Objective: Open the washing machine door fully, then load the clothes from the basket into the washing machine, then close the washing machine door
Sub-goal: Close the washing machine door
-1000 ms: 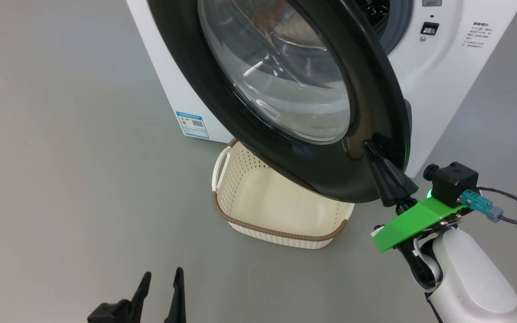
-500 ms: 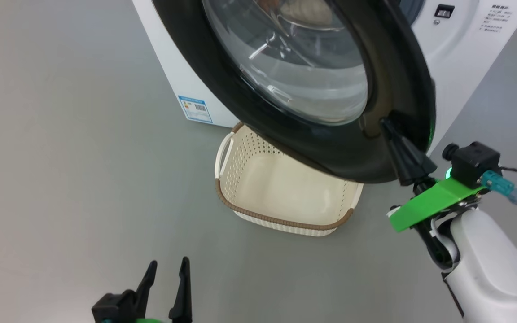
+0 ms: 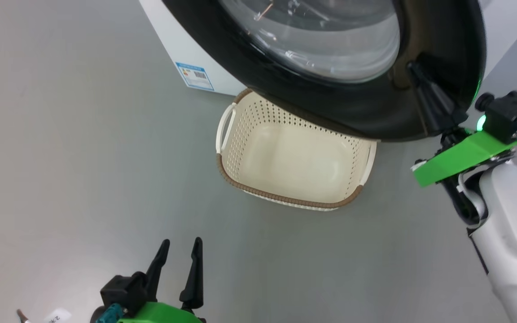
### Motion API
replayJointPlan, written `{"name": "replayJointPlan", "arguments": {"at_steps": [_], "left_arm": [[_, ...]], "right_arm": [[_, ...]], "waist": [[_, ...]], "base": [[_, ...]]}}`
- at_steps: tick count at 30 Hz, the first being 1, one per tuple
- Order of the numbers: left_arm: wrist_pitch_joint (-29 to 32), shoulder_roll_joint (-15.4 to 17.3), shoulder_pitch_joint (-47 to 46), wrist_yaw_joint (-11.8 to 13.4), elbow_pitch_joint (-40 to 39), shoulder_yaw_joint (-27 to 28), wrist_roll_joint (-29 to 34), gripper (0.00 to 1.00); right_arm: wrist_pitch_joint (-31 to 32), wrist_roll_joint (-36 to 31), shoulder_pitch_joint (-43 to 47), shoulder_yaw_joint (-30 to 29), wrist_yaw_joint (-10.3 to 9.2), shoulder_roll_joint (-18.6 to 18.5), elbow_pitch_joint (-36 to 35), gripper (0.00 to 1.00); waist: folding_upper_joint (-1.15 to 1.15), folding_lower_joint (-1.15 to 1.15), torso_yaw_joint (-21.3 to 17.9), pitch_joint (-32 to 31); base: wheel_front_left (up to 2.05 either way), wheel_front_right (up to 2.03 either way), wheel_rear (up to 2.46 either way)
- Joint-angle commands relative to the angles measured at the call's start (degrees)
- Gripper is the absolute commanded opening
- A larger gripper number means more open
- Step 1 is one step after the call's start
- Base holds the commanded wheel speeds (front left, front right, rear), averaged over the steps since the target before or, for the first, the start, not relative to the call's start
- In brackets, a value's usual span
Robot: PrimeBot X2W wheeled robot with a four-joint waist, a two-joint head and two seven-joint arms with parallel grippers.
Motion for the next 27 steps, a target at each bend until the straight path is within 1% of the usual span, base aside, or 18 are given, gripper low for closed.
{"name": "replayJointPlan", "arguments": {"at_steps": [1,8,19,27], "left_arm": [[-0.60,0.33,-1.21,0.57,-1.53,1.26,-0.47,1.00],[-0.60,0.33,-2.38,0.77,-2.16,-0.33,-0.91,1.00],[-0.60,0.33,-3.93,1.30,-3.21,-4.12,-1.61,1.00],[-0.60,0.33,-3.97,1.58,-3.37,-5.83,-2.46,1.00]], "right_arm": [[-0.27,0.24,-1.54,0.37,0.08,-0.67,-1.63,0.00],[-0.27,0.21,-4.75,-0.10,0.08,-3.37,-1.52,0.00],[-0.27,-0.91,-11.46,-1.30,0.08,-8.77,0.86,0.00],[-0.27,-4.30,-18.35,-3.90,0.08,-13.25,6.68,0.00]], "waist": [[0.00,-0.01,0.18,1.59],[0.00,-0.01,0.89,3.99],[0.00,-0.01,4.08,7.84],[0.00,-0.01,6.58,9.20]], "base": [[0.00,0.00,0.00],[0.00,0.00,0.00],[0.00,0.00,0.00],[0.00,0.00,0.00]]}}
